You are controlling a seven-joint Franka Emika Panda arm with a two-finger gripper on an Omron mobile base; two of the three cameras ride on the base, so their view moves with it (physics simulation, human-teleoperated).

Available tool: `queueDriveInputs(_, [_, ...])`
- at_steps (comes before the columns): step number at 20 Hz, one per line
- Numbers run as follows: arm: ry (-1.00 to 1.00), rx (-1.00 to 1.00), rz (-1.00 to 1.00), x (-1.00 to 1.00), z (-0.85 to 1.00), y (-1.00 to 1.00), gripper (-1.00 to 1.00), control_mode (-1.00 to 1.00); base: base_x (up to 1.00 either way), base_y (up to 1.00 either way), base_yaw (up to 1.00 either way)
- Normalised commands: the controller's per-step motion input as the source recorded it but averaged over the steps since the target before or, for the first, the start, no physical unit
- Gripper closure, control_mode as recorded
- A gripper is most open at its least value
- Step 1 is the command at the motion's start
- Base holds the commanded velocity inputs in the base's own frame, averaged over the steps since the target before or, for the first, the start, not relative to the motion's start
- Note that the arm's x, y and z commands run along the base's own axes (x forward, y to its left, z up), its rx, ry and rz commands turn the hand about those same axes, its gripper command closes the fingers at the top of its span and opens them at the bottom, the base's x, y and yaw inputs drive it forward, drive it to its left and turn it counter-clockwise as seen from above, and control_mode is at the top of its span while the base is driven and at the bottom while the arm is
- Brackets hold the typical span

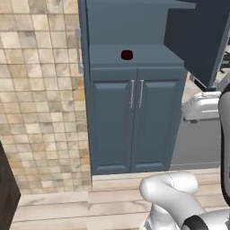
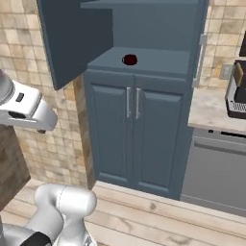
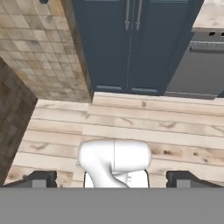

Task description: There is a tray on the dining counter. Grab the cup, mug, and pitcher and place them on the tray. The pitcher may be placed next to the tray if it cannot fit the tray.

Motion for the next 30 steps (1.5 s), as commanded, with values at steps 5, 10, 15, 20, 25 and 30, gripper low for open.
queueDriveInputs(5, [0.00,0.00,0.00,0.00,0.00,0.00,-1.00,1.00,0.53,-0.22,-0.22])
queueDriveInputs(10, [0.00,0.00,0.00,0.00,0.00,0.00,-1.00,1.00,0.55,-0.21,-0.18])
queueDriveInputs(15, [0.00,0.00,0.00,0.00,0.00,0.00,-1.00,1.00,0.60,-0.15,-0.16])
queueDriveInputs(20, [0.00,0.00,0.00,0.00,0.00,0.00,-1.00,1.00,0.51,-0.02,-0.13])
queueDriveInputs(25, [0.00,0.00,0.00,0.00,0.00,0.00,-1.00,1.00,0.43,-0.01,-0.10])
queueDriveInputs(30, [0.00,0.00,0.00,0.00,0.00,0.00,-1.00,1.00,0.46,0.00,-0.09])
